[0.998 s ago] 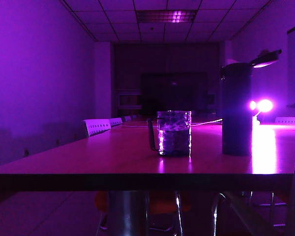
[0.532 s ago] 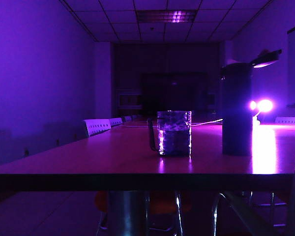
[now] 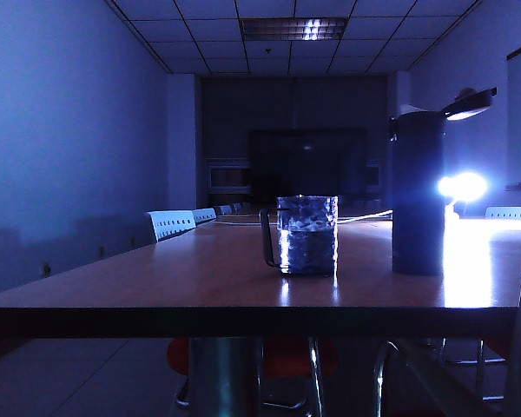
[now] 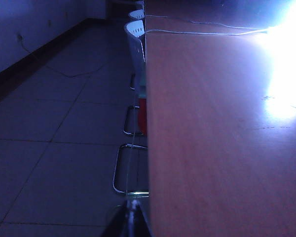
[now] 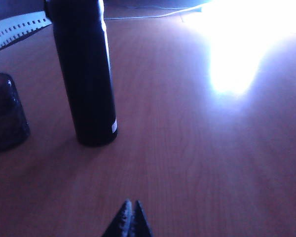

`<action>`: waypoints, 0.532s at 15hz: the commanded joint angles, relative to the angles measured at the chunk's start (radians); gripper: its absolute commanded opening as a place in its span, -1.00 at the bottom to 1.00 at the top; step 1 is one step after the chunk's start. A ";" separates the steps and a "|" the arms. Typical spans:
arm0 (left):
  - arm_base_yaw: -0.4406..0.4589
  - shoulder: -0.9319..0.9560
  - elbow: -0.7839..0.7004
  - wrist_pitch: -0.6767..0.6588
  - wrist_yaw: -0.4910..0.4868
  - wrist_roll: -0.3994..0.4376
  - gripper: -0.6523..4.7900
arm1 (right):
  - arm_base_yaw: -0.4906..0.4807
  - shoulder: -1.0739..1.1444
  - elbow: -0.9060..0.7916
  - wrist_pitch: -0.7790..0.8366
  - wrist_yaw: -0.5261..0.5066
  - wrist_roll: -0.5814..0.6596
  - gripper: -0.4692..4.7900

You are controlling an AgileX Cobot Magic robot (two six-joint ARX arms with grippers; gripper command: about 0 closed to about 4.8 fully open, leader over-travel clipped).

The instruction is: Pick up the black thermos cup, pour some water from it into the cup, and then put the thermos cup back on the table.

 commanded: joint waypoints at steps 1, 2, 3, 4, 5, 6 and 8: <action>-0.001 0.001 -0.001 0.006 0.004 -0.003 -0.77 | 0.000 0.000 -0.060 0.101 0.004 -0.026 -0.85; -0.001 0.001 -0.001 0.007 0.004 -0.003 -0.77 | 0.000 0.000 -0.058 0.104 0.004 -0.027 -0.85; -0.001 0.001 -0.001 0.006 0.004 -0.003 -0.77 | -0.001 0.000 -0.058 0.104 0.004 -0.034 -0.84; -0.001 0.001 -0.001 0.006 0.004 -0.003 -0.77 | -0.001 0.000 -0.058 0.104 0.003 -0.111 -0.84; -0.001 0.001 -0.001 0.006 0.004 -0.003 -0.77 | -0.001 0.000 -0.058 0.104 0.005 -0.133 -0.84; -0.001 0.001 -0.001 0.006 0.004 -0.003 -0.77 | -0.002 0.000 -0.058 0.104 0.004 -0.131 -0.85; -0.001 0.001 -0.001 0.006 0.004 -0.003 -0.77 | -0.001 0.000 -0.058 0.103 0.003 -0.131 -0.85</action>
